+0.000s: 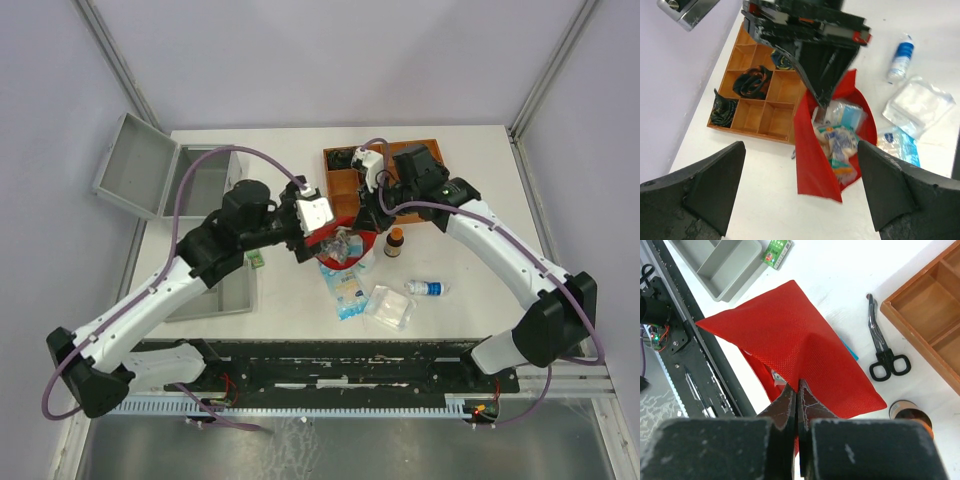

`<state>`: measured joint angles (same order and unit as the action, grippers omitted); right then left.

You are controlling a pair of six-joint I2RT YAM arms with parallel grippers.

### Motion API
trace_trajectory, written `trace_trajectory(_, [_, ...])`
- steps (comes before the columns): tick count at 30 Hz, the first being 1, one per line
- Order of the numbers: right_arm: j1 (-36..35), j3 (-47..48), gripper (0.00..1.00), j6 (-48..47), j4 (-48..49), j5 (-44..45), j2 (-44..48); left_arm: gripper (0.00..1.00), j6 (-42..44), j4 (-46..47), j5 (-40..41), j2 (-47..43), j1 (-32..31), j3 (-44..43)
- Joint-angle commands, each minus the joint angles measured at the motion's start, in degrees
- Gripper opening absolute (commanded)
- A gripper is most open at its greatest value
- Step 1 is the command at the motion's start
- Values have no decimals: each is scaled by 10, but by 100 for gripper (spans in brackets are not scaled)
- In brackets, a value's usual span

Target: Organize the medicine kit

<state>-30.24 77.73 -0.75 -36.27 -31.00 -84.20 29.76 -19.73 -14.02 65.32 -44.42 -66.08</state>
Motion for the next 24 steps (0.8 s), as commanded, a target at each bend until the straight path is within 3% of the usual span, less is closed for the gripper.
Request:
trace_trajectory(1, [12, 25, 1, -14, -20, -50, 20, 99, 117, -87, -132, -52, 28, 10])
trace_trajectory(6, [25, 28, 0, -16, -46, -95, 35, 99, 260, -180, -141, -65, 39, 30])
trace_trajectory(13, [48, 32, 0, 1, -68, -154, 39, 99, 373, -180, -148, -68, 39, 109])
trace_trajectory(19, [57, 27, 1, 4, -73, -182, 40, 95, 335, -77, -160, -69, 39, 151])
trace_trajectory(24, [59, 21, 0, 9, -66, -185, 44, 74, 292, -35, -196, -59, 39, 156])
